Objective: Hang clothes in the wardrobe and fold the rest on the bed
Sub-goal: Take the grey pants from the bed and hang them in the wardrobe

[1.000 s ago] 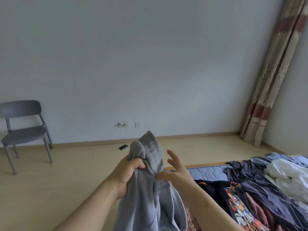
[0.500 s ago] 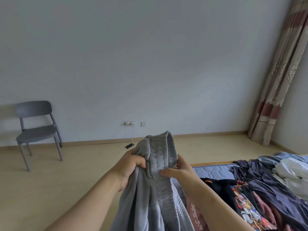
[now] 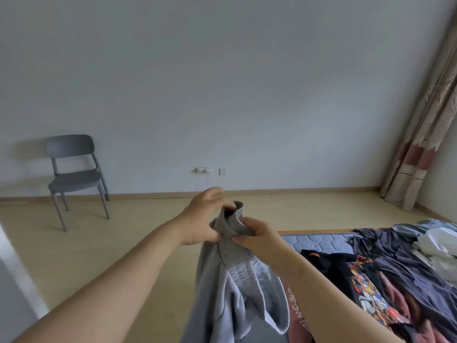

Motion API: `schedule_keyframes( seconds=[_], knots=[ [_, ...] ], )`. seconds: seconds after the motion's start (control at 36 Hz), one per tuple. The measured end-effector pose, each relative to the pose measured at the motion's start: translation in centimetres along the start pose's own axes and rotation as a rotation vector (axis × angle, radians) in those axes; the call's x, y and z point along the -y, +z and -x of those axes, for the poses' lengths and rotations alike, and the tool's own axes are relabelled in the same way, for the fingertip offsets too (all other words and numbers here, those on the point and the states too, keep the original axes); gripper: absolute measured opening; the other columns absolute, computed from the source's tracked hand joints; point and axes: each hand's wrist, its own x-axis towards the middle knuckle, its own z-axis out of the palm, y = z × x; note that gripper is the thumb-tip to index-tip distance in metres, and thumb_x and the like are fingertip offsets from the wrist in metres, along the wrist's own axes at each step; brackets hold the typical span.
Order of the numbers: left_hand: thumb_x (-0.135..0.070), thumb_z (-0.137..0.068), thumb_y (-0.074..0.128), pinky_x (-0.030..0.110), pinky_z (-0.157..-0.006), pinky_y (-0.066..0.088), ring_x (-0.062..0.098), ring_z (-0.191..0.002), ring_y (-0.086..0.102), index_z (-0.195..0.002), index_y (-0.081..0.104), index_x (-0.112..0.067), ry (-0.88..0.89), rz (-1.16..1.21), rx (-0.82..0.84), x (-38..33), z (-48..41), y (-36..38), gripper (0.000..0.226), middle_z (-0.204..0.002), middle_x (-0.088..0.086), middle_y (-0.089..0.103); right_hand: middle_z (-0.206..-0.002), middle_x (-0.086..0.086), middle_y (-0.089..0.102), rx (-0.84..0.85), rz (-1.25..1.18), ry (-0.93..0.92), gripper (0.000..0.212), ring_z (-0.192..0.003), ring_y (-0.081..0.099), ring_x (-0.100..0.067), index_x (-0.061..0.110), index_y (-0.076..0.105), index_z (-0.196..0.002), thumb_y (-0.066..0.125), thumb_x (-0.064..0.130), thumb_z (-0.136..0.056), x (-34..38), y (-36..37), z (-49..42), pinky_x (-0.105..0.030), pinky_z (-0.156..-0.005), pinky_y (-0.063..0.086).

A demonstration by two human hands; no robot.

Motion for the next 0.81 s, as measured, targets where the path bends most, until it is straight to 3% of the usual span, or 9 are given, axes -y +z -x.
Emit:
schedule_keyframes(
  seconds=[0.08, 0.19, 0.25, 0.33, 0.39, 0.47, 0.56, 0.67, 0.81],
  knots=[
    [-0.021, -0.07, 0.079, 0.027, -0.078, 0.039, 0.018, -0.102, 0.05, -0.08, 0.049, -0.029, -0.056, -0.079, 0.063, 0.2, 0.4, 0.0, 0.033, -0.104, -0.006, 0.051, -0.084, -0.009, 0.056, 0.002, 0.018, -0.006, 0.017, -0.081, 0.051, -0.018, -0.013, 0.059, -0.103, 0.054, -0.008, -0.088, -0.1, 0.2, 0.3, -0.031, -0.075, 0.043],
    [-0.028, -0.071, 0.078, 0.028, -0.057, 0.03, 0.013, -0.065, 0.043, -0.062, 0.039, -0.02, -0.124, -0.051, -0.017, 0.2, 1.0, 0.3, 0.041, -0.072, -0.004, 0.048, -0.074, 0.003, 0.057, 0.023, 0.042, 0.006, 0.01, -0.068, 0.052, -0.009, 0.006, 0.065, -0.091, 0.058, -0.001, -0.088, -0.2, 0.1, 0.6, -0.019, -0.064, 0.043],
    [-0.027, -0.073, 0.077, 0.026, -0.052, 0.025, 0.01, -0.056, 0.036, -0.058, 0.036, -0.019, -0.137, 0.001, -0.036, 0.0, 1.2, 0.4, 0.044, -0.06, -0.006, 0.042, -0.07, 0.008, 0.058, 0.027, 0.033, 0.017, 0.02, -0.063, 0.053, -0.002, 0.019, 0.062, -0.081, 0.059, 0.001, -0.088, -0.3, 0.1, 0.7, -0.013, -0.059, 0.044],
    [-0.025, -0.074, 0.077, 0.026, -0.055, 0.027, 0.01, -0.057, 0.036, -0.06, 0.04, -0.021, -0.114, 0.077, -0.004, -0.2, 1.5, 0.6, 0.04, -0.06, -0.006, 0.042, -0.066, 0.008, 0.056, 0.036, 0.014, 0.019, 0.025, -0.057, 0.051, 0.002, 0.021, 0.061, -0.077, 0.059, -0.002, -0.087, -0.2, 0.2, 0.9, -0.011, -0.055, 0.042],
    [-0.027, -0.075, 0.075, 0.027, -0.062, 0.032, 0.012, -0.066, 0.041, -0.072, 0.048, -0.027, -0.148, 0.28, -0.01, -0.2, 2.0, 0.5, 0.028, -0.072, -0.005, 0.046, -0.069, 0.005, 0.058, 0.051, -0.051, 0.015, 0.024, -0.062, 0.055, -0.003, 0.017, 0.062, -0.08, 0.058, -0.006, -0.086, -0.2, 0.3, 0.9, -0.014, -0.059, 0.045],
    [-0.025, -0.083, 0.065, 0.027, -0.062, 0.036, 0.012, -0.075, 0.048, -0.106, 0.047, -0.036, -0.365, 0.657, 0.028, -0.1, 3.0, 0.0, 0.031, -0.091, -0.006, 0.047, -0.065, 0.007, 0.062, 0.101, -0.106, 0.01, 0.026, -0.059, 0.06, -0.002, 0.015, 0.063, -0.082, 0.057, -0.01, -0.085, 0.0, 0.6, 0.8, -0.017, -0.061, 0.05],
    [-0.014, -0.079, 0.055, 0.025, -0.061, 0.038, 0.015, -0.071, 0.051, -0.098, 0.055, -0.034, -0.558, 0.792, 0.068, 0.2, 4.3, -0.5, 0.028, -0.085, -0.001, 0.054, -0.067, 0.004, 0.063, 0.183, -0.099, 0.009, 0.025, -0.062, 0.06, -0.007, 0.015, 0.064, -0.081, 0.058, -0.009, -0.085, 0.6, 1.7, 0.6, -0.021, -0.063, 0.051],
    [0.002, -0.085, 0.041, 0.017, -0.048, 0.034, 0.012, -0.051, 0.047, -0.073, 0.055, -0.015, -0.65, 0.617, -0.082, 0.7, 6.3, -1.0, 0.025, -0.06, 0.001, 0.052, -0.066, 0.007, 0.062, 0.277, -0.001, -0.024, 0.03, -0.067, 0.058, -0.009, 0.022, 0.065, -0.077, 0.06, -0.007, -0.084, 1.5, 4.1, 0.5, -0.026, -0.067, 0.049],
    [0.002, -0.077, 0.039, 0.031, -0.061, 0.027, 0.019, -0.067, 0.037, -0.076, 0.05, -0.005, -0.621, 0.443, -0.448, 1.8, 9.1, -2.9, 0.013, -0.072, 0.009, 0.04, -0.073, -0.005, 0.056, 0.298, 0.044, -0.065, 0.016, -0.068, 0.054, -0.016, 0.014, 0.06, -0.077, 0.063, 0.001, -0.085, 3.1, 7.6, 0.9, -0.029, -0.065, 0.047]
  ],
)
